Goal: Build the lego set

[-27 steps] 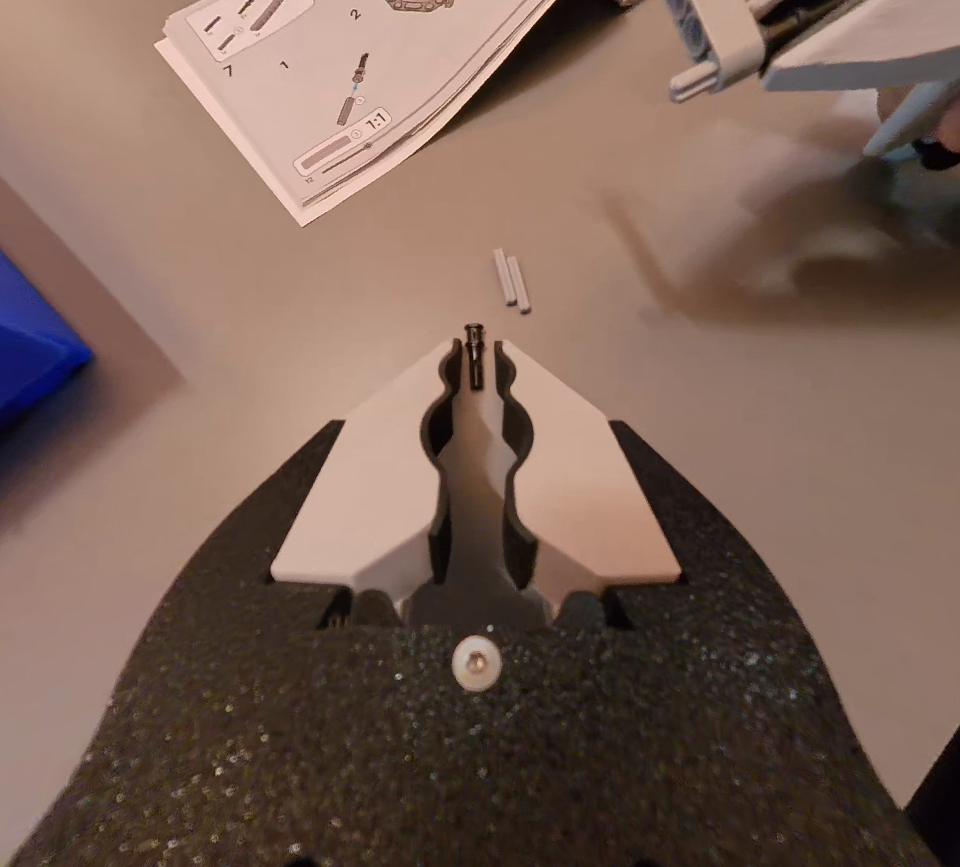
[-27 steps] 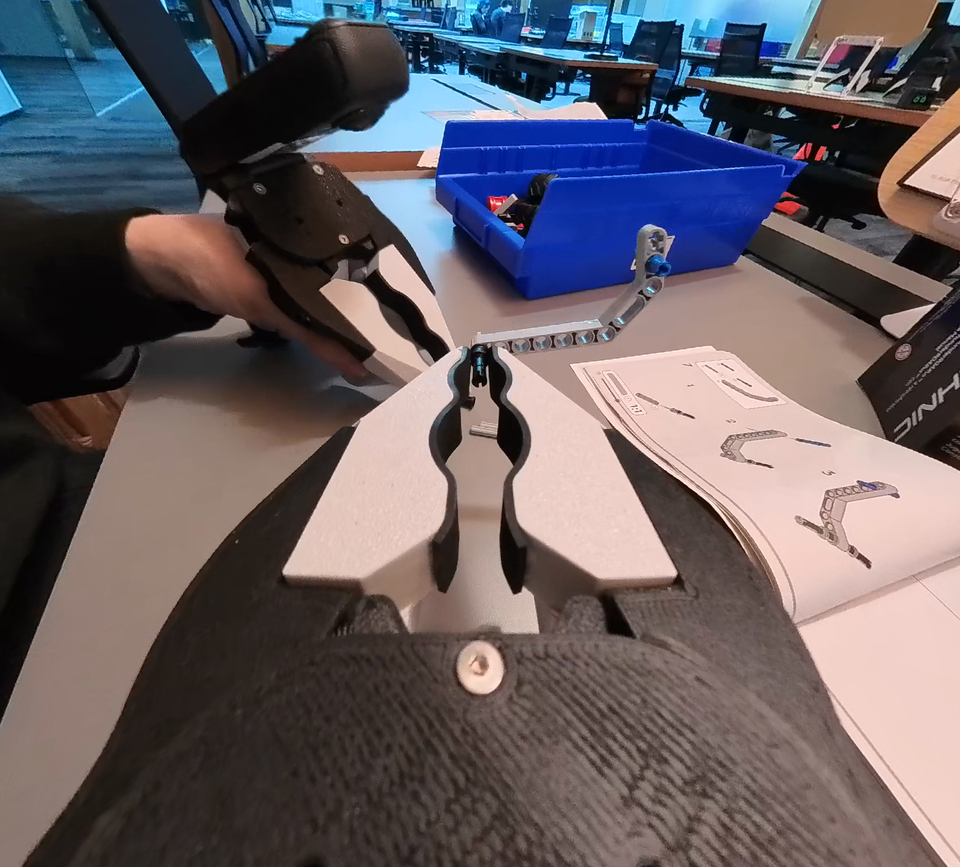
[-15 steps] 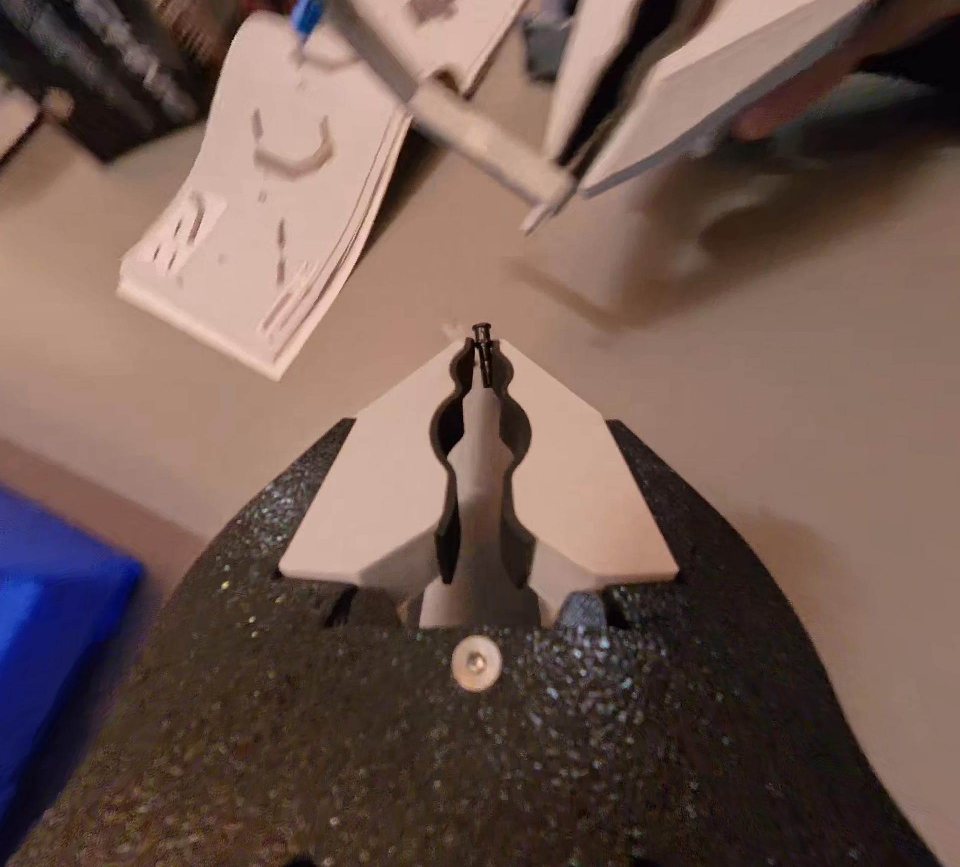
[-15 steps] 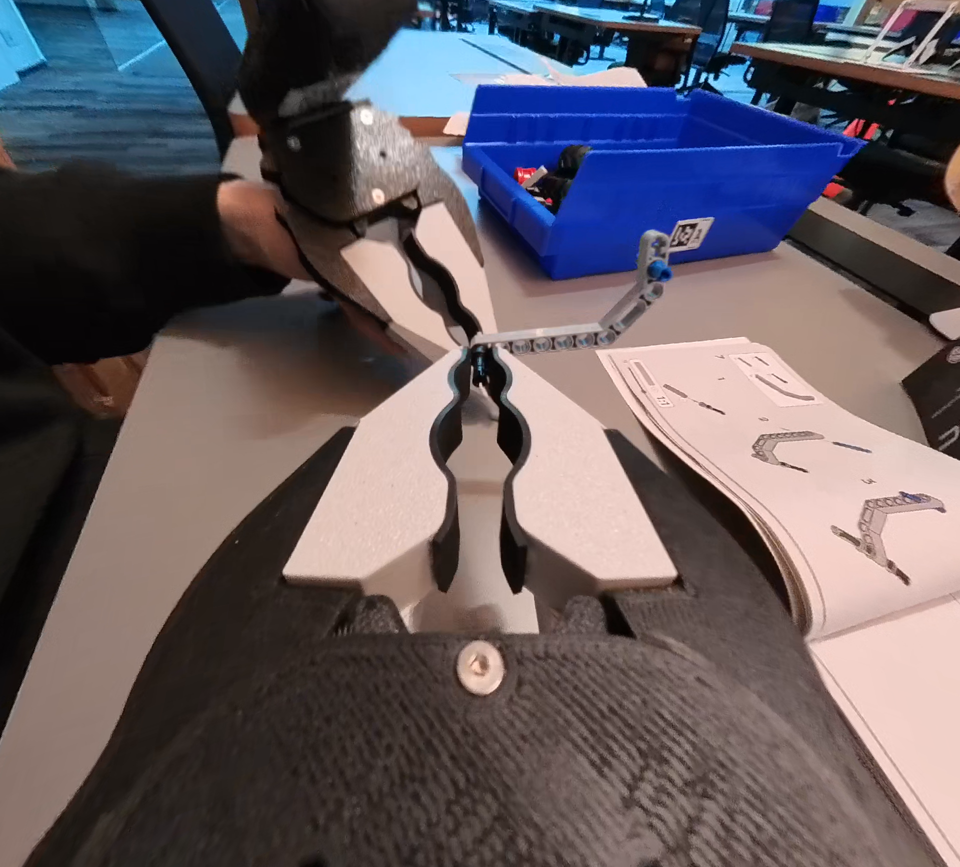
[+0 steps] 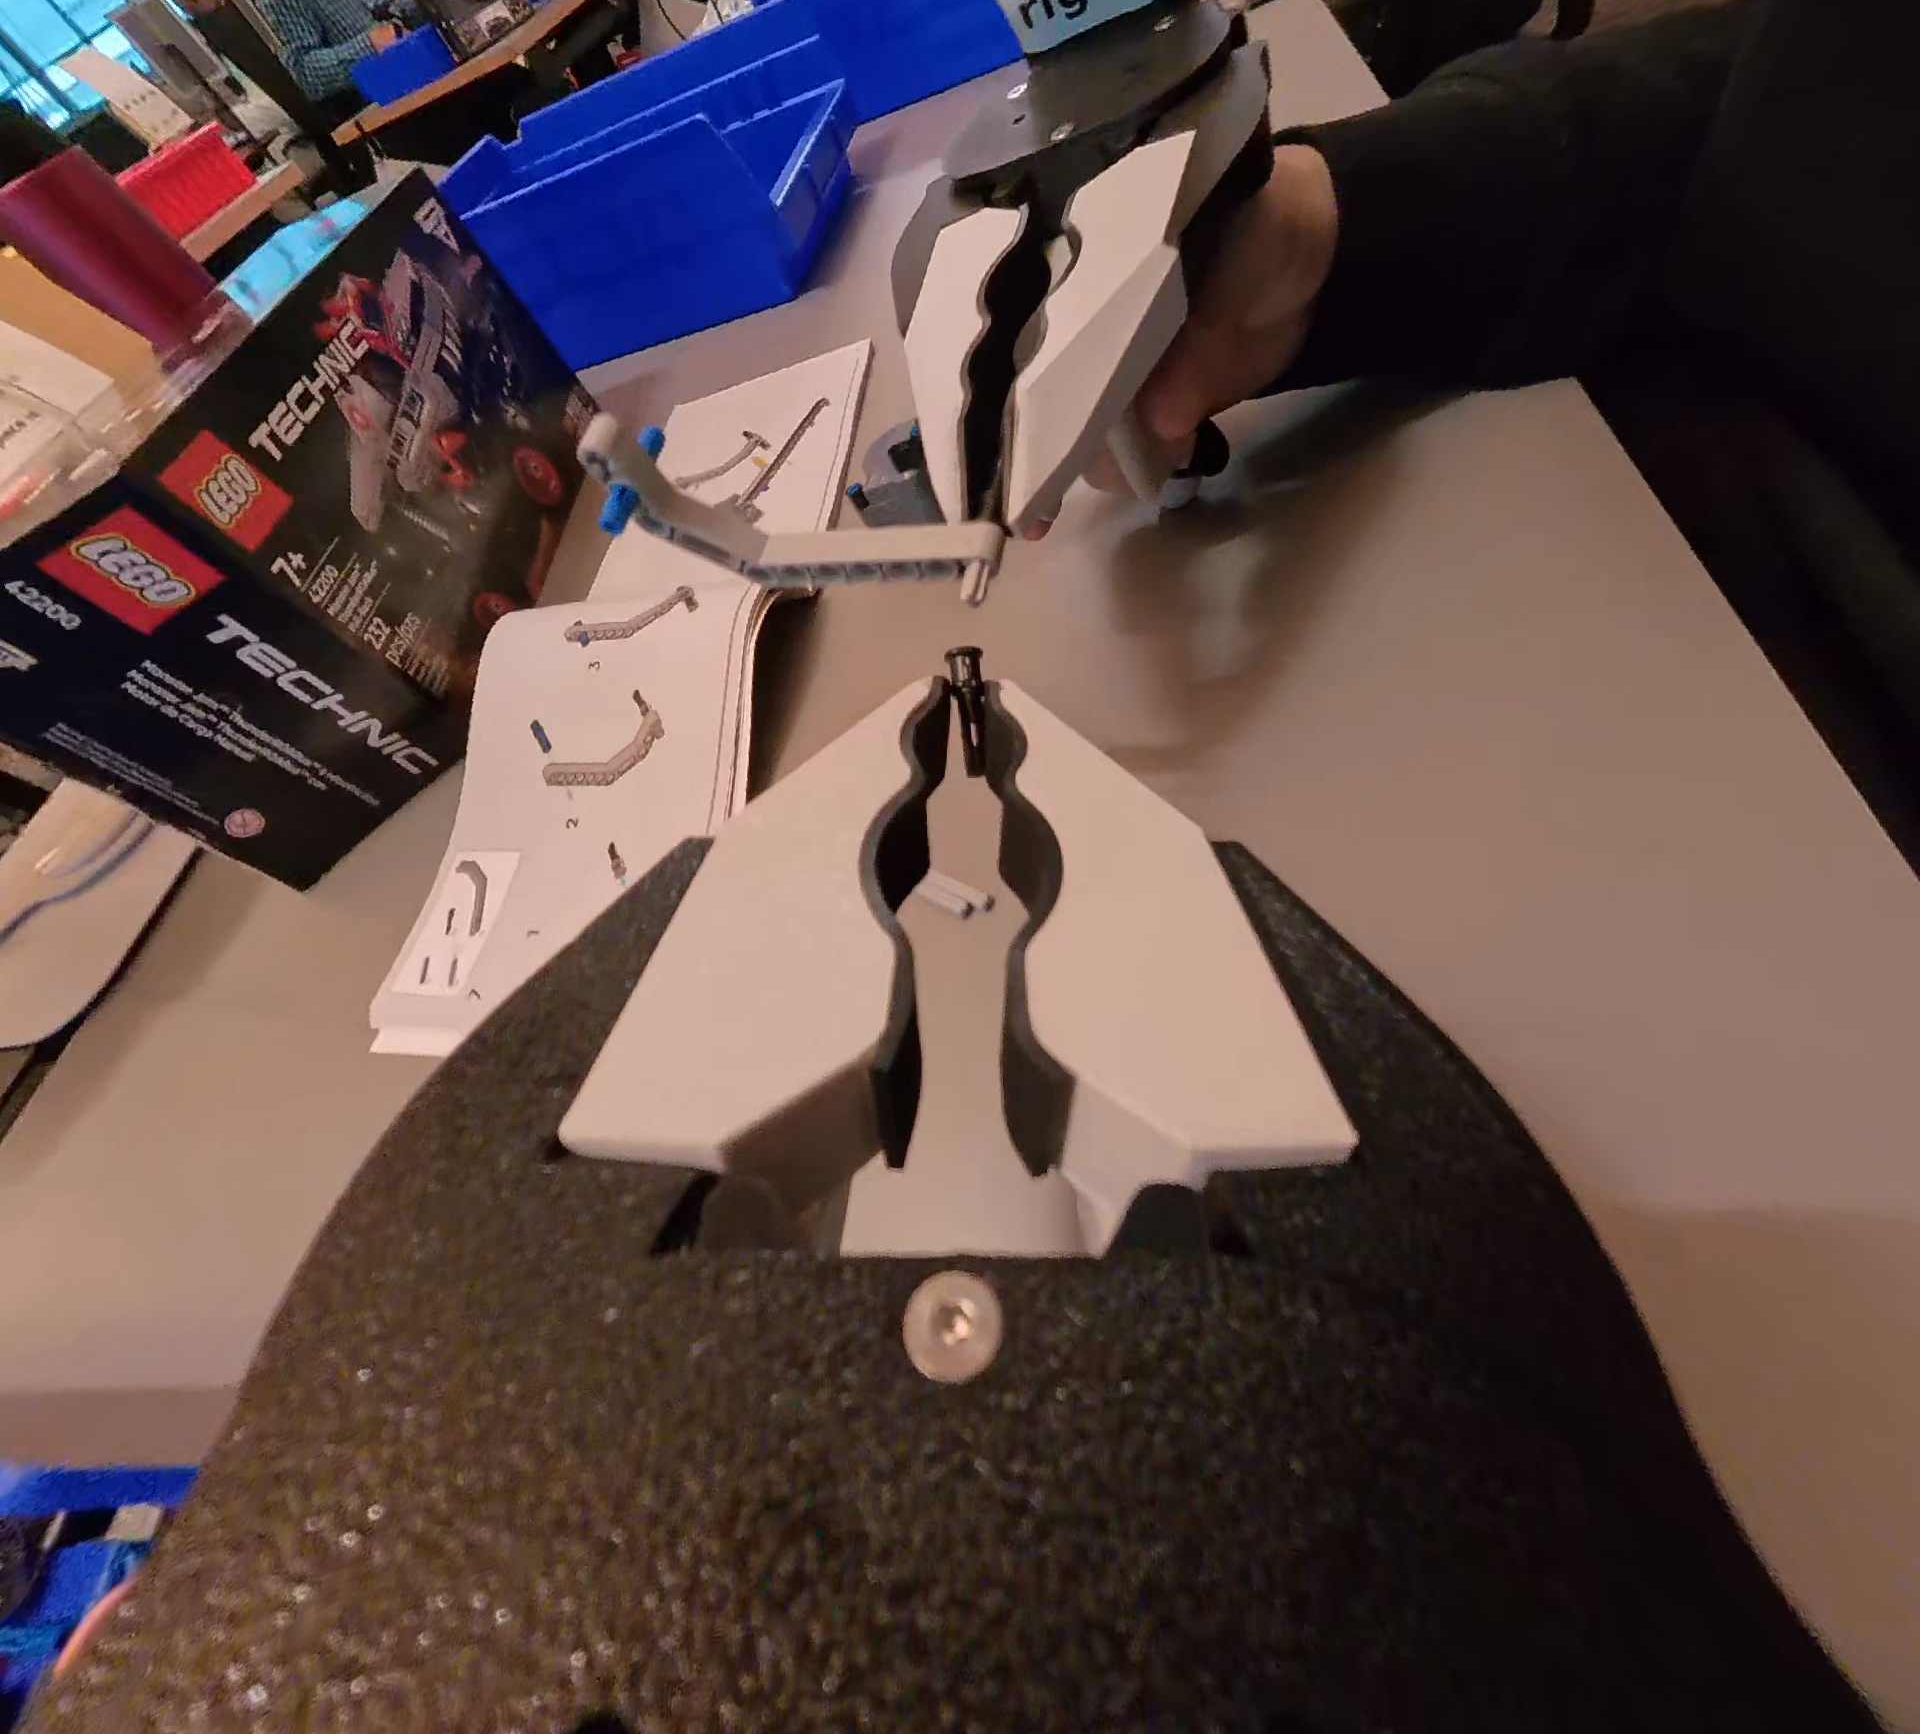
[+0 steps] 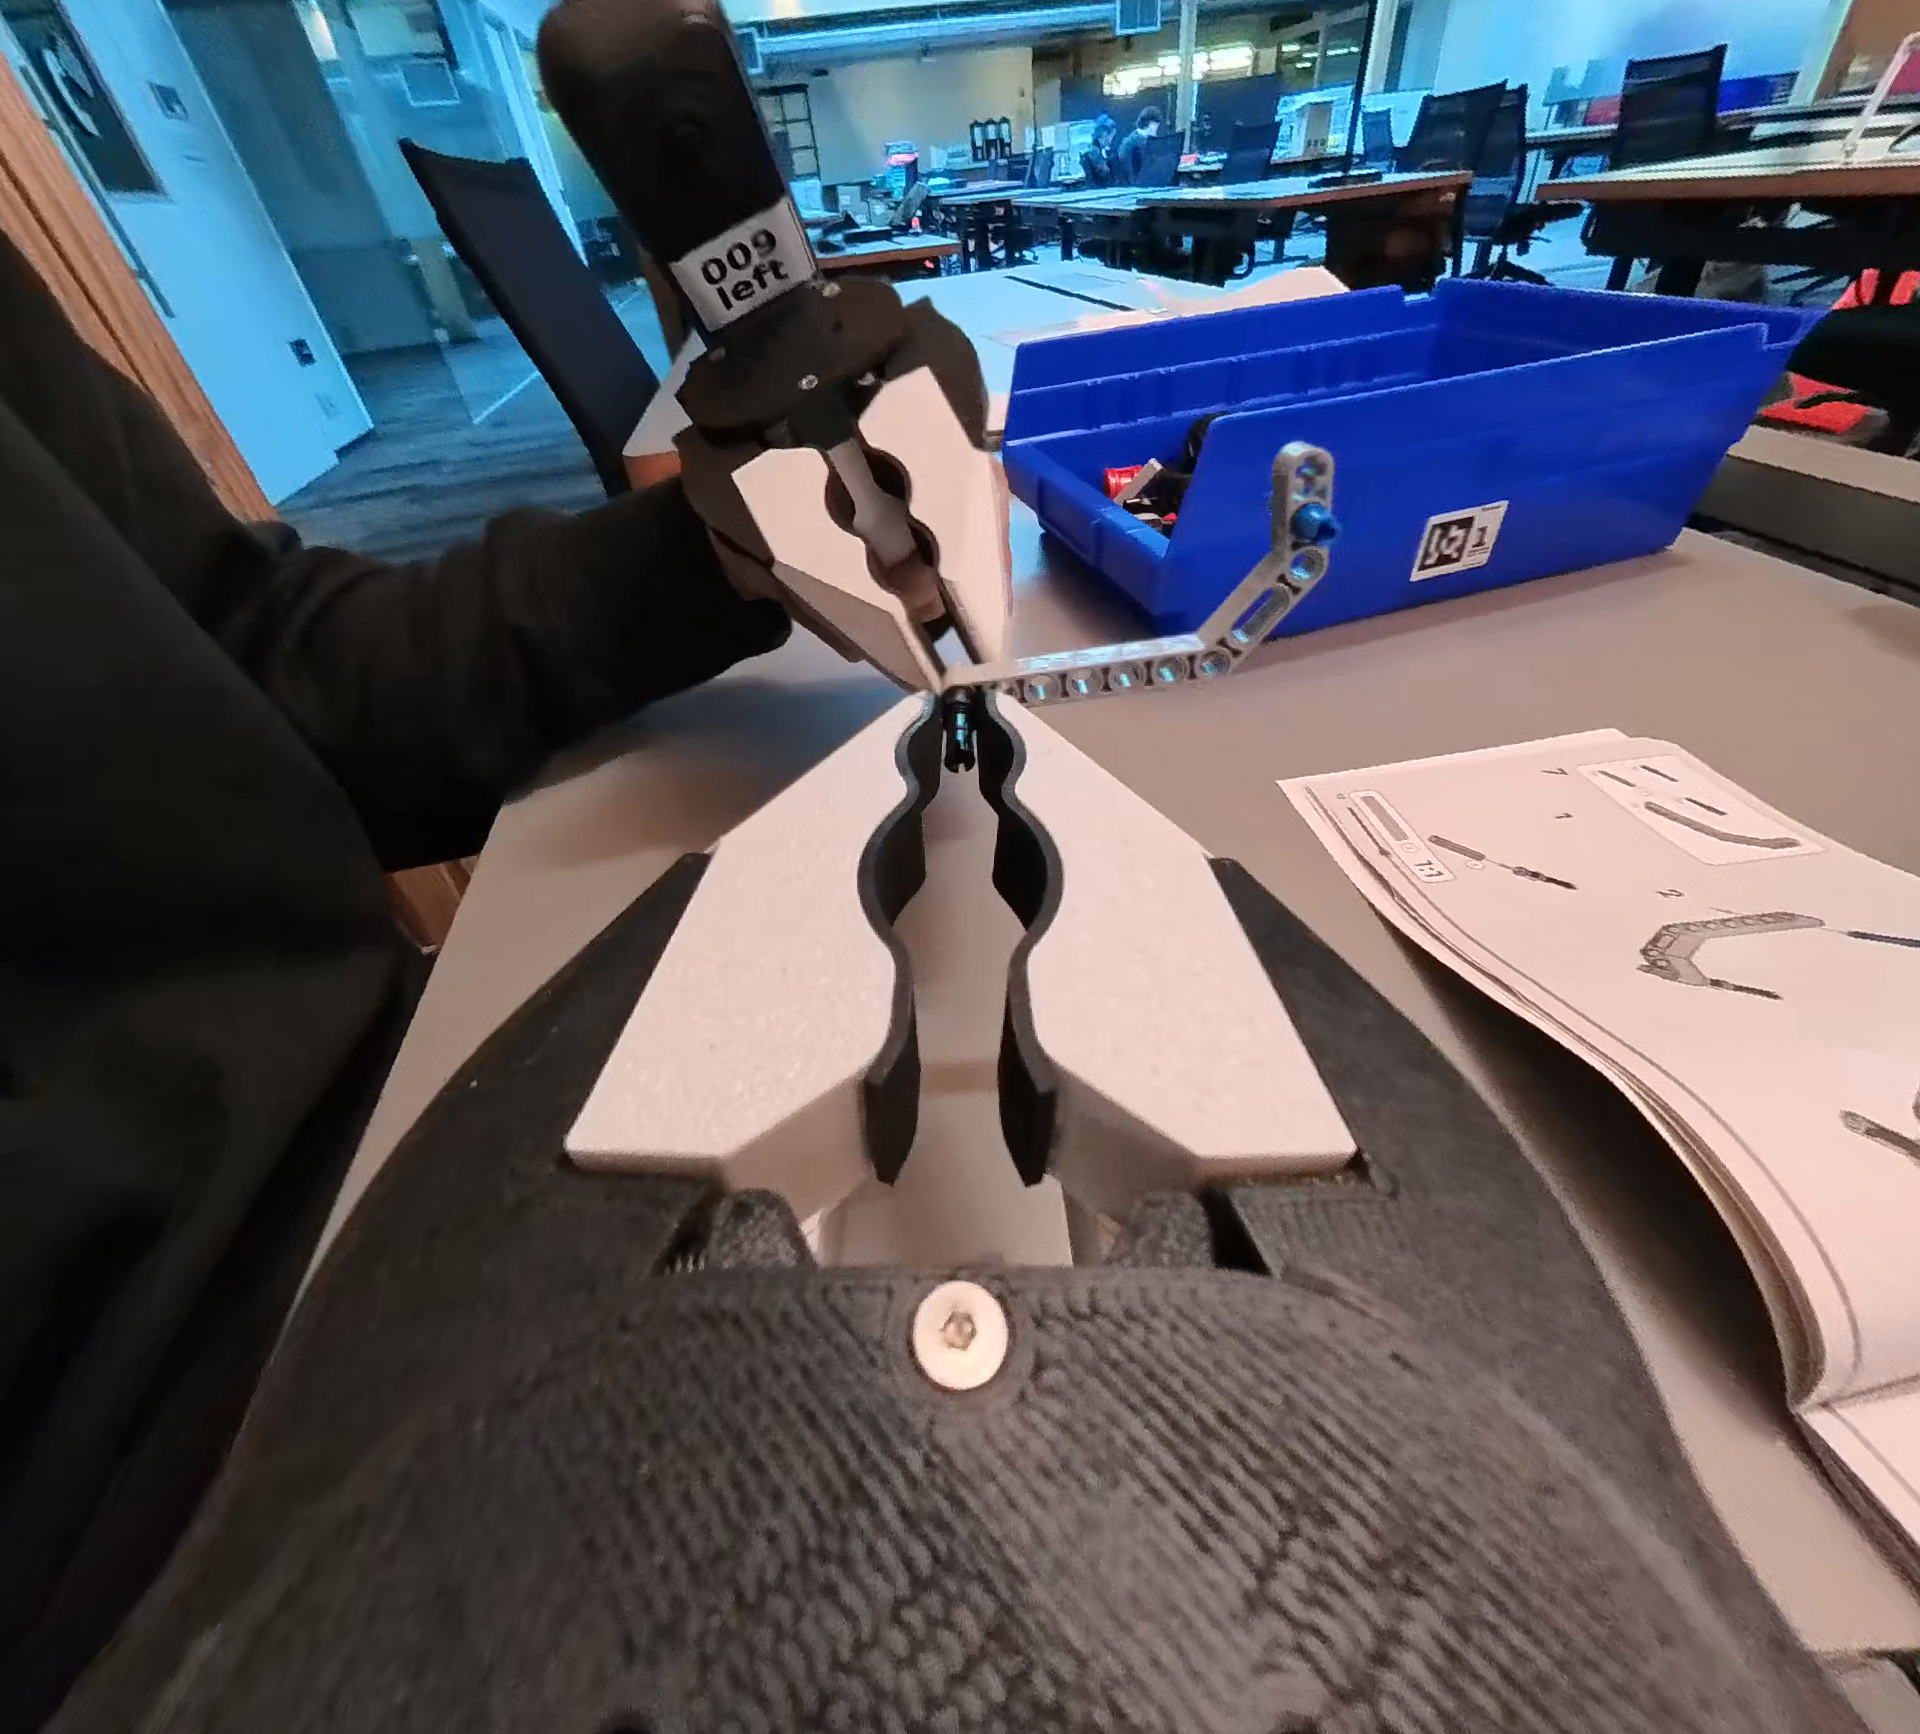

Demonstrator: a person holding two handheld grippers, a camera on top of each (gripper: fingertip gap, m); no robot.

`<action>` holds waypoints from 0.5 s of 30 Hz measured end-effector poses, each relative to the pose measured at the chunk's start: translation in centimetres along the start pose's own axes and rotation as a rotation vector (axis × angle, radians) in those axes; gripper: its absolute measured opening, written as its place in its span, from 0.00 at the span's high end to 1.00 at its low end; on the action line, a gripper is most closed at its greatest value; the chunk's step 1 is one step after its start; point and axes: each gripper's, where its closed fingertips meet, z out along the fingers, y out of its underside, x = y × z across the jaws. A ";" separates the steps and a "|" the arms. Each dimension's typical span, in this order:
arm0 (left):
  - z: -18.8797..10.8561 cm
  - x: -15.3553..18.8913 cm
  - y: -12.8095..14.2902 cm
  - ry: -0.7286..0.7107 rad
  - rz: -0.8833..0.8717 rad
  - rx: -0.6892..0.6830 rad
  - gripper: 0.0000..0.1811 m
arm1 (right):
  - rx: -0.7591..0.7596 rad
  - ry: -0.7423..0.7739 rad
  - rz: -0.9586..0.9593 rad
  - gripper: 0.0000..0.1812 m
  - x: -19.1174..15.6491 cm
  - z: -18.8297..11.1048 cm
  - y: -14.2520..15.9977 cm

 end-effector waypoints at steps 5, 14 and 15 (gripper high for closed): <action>-0.1 0.3 -1.1 -0.001 0.050 0.032 0.98 | -0.014 0.008 -0.013 0.98 0.1 0.1 0.2; -1.2 0.1 -2.9 -0.001 0.028 0.186 0.98 | 0.073 -0.027 -0.068 0.98 -0.9 -0.2 -1.4; -1.3 0.2 -3.2 0.003 0.025 0.203 0.98 | 0.083 -0.035 -0.065 0.98 -1.0 -0.3 -1.6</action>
